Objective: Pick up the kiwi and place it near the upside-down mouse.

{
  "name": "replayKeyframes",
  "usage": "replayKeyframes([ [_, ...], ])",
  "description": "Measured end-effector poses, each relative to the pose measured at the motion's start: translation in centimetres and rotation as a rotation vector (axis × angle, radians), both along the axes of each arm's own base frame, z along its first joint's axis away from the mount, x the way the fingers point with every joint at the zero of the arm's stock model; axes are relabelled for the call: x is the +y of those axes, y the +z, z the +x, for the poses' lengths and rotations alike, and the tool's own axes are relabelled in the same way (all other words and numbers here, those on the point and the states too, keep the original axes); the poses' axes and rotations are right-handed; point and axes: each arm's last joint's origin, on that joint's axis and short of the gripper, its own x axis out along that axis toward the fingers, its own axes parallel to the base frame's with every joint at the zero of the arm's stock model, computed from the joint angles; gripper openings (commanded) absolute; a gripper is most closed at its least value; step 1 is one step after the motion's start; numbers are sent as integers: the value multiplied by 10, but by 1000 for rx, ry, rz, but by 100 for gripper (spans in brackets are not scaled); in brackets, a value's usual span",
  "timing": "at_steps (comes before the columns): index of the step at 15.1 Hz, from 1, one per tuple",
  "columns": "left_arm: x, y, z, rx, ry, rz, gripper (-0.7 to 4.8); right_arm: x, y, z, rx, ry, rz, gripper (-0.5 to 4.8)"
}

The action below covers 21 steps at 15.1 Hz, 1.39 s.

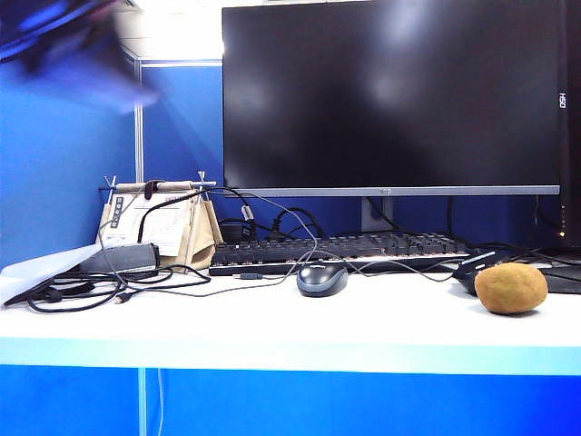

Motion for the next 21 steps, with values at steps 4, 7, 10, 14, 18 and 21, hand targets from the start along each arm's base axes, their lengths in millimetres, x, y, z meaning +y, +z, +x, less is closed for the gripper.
replayKeyframes([
  [4,35,-47,-34,-109,246,-67,115,5,-29,10,70,7,-148,111],
  [7,43,-81,-41,-73,295,-19,115,8,-51,16,123,9,-167,84],
  [10,50,-118,-49,-67,307,5,115,11,-78,20,198,12,-187,84],
  [14,51,-120,-49,-56,335,46,115,11,-83,22,198,17,-185,84],
  [18,56,-127,-51,-25,425,151,116,11,-83,22,198,16,-189,84],
  [21,56,-127,-51,-24,430,146,116,11,-83,22,198,17,-189,84],
])
